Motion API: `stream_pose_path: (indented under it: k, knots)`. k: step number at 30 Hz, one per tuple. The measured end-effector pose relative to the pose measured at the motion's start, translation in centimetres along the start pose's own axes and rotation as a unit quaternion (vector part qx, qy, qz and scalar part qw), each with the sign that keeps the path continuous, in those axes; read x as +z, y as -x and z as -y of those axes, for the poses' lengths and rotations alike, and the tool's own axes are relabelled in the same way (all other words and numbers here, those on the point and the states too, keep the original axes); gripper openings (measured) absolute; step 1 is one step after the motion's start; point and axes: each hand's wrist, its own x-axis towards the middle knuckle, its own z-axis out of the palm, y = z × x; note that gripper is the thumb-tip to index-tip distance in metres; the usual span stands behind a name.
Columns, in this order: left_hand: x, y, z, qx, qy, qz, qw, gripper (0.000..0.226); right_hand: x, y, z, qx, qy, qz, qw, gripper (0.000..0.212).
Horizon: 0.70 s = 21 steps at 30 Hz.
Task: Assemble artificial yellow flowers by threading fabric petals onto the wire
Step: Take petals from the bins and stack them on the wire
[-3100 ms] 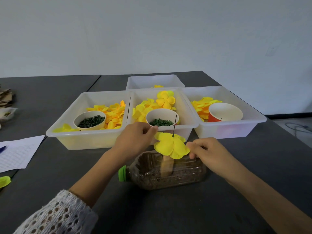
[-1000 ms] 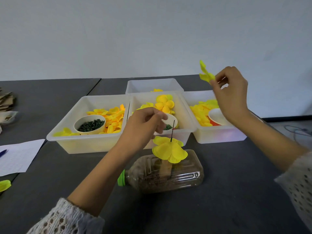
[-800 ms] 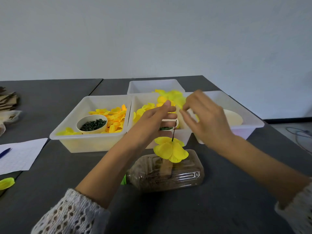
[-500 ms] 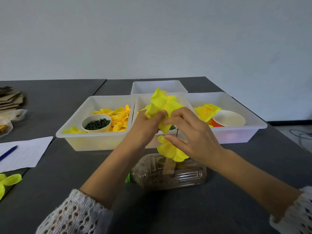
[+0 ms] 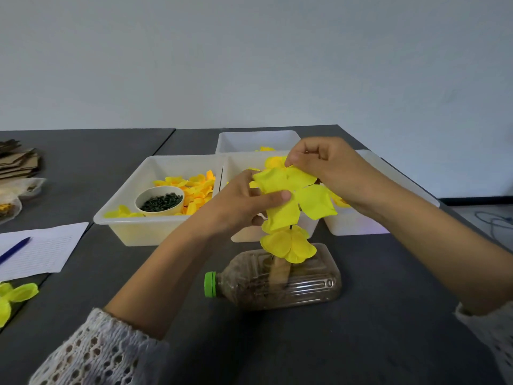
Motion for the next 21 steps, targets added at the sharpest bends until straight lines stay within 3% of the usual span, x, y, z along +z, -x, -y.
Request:
stream_pose_path:
  k: [4,12,16,21]
  knots:
    - [-0.4,-0.1,0.9,-0.024,0.029,-0.02,0.999,0.041,-0.8,0.1,-1.4,0.077,-0.03,-0.068,0.994,0.013]
    - [0.0,-0.4,1.3,-0.054,0.036,-0.078,0.995,0.02,-0.5,1.7,-3.7,0.17,-0.138,-0.05,0.974,0.018]
    - [0.5,0.2,1.5,-0.098,-0.062,-0.028,0.993,0.041,-0.5,2.3,-4.3,0.16,-0.2,-0.123,0.959,0.019]
    - [1.1,0.2,2.0,-0.026,-0.069,-0.014,0.997,0.039,-0.1,2.8,-4.8,0.14,-0.225,-0.16,0.951,0.021]
